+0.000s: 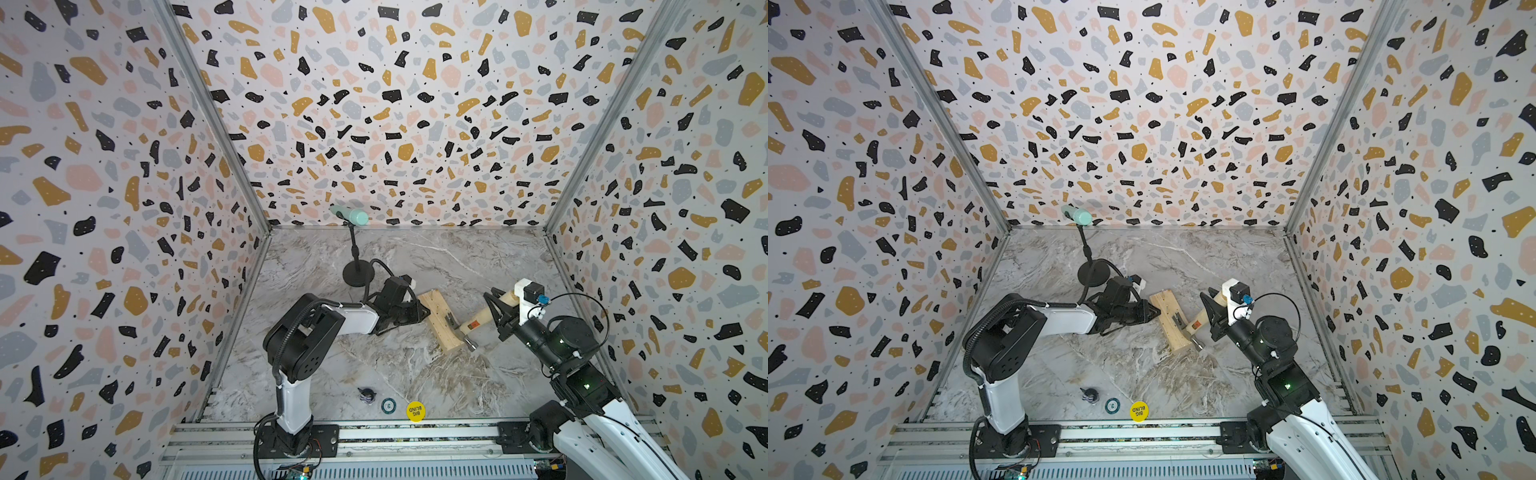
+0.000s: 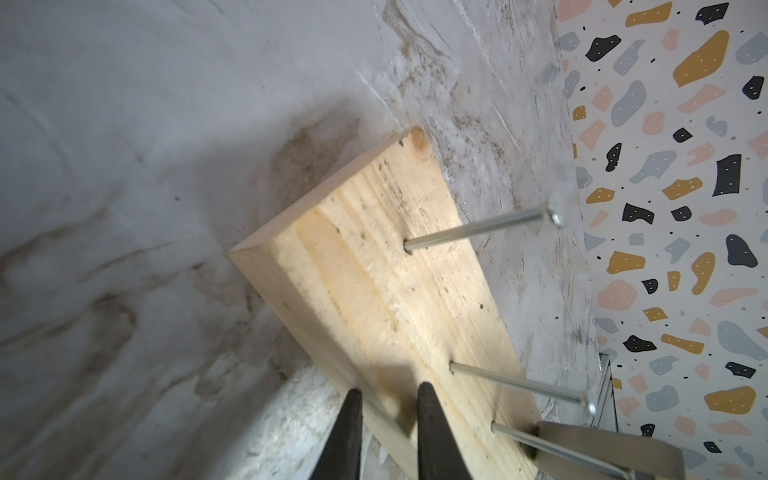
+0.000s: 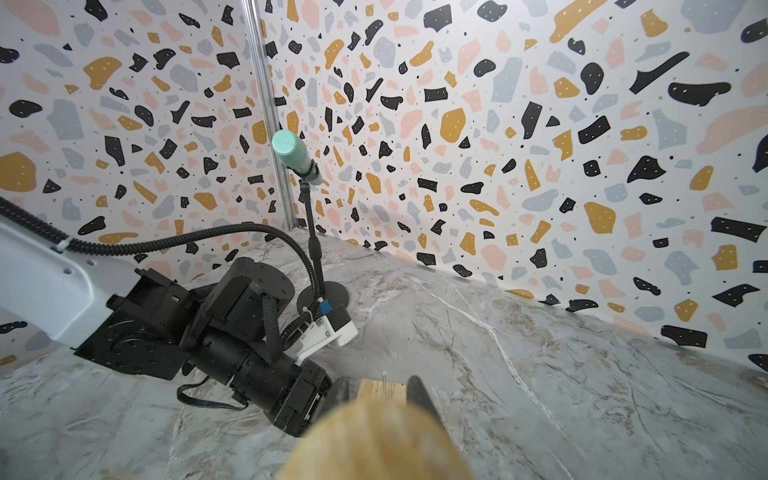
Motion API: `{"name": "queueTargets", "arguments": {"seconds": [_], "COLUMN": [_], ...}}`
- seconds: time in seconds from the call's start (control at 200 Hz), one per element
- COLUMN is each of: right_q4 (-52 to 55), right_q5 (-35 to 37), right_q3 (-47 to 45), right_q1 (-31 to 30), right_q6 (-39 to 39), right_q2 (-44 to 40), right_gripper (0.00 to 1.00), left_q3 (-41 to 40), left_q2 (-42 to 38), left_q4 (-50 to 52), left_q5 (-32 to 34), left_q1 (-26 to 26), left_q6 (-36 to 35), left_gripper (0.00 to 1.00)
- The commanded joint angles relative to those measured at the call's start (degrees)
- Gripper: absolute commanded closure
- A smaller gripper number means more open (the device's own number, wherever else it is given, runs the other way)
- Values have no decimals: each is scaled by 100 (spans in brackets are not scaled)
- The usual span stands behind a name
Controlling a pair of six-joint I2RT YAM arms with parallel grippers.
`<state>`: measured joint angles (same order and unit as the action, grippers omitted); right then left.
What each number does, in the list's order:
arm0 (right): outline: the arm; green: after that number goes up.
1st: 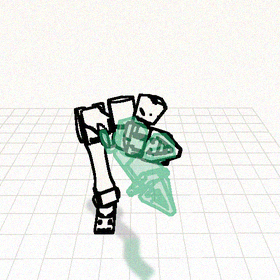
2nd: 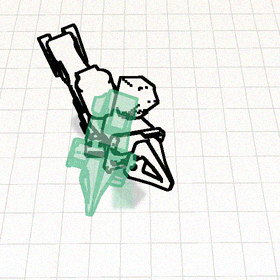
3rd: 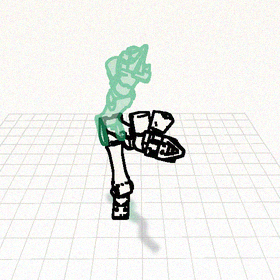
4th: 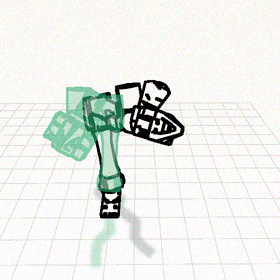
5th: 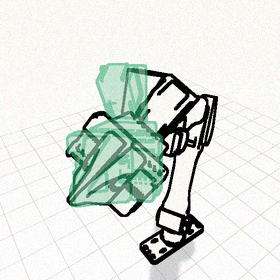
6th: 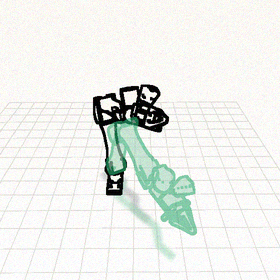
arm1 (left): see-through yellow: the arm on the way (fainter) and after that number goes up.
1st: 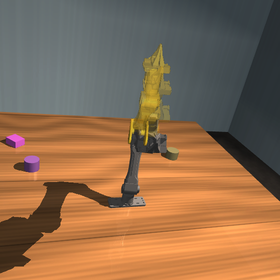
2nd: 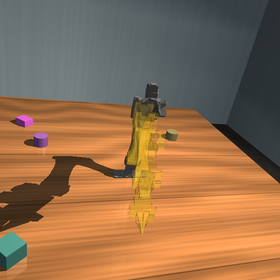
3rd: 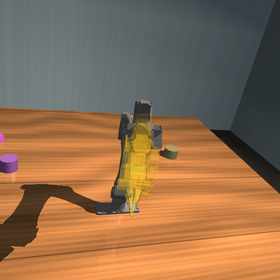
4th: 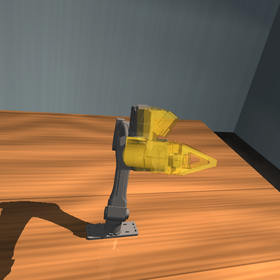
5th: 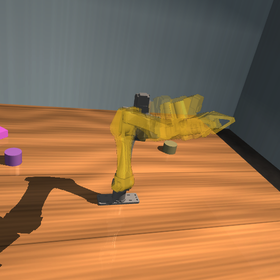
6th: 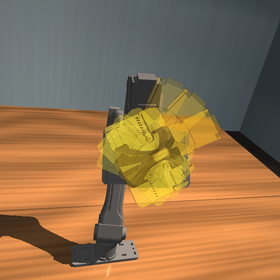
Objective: Use a claw hammer to pull out a nail
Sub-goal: Remove the nail from the mounting plate.
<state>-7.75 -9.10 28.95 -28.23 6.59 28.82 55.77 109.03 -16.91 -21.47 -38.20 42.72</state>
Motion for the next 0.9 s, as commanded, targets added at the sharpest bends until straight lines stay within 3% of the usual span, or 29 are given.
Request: {"name": "queueTargets", "arguments": {"seconds": [0.0,0.896], "right_q4": [-398,-845], "right_q5": [23,478], "right_q3": [-169,-857], "right_q1": [-14,-14], "right_q6": [402,607], "right_q2": [-188,-1300], "right_gripper": [100,100], "left_q3": [-198,-259], "left_q2": [171,248], "left_q4": [511,420], "left_q5": [181,155], "left_q1": [14,14], "left_q6": [-26,67], "left_gripper": [81,81]}}
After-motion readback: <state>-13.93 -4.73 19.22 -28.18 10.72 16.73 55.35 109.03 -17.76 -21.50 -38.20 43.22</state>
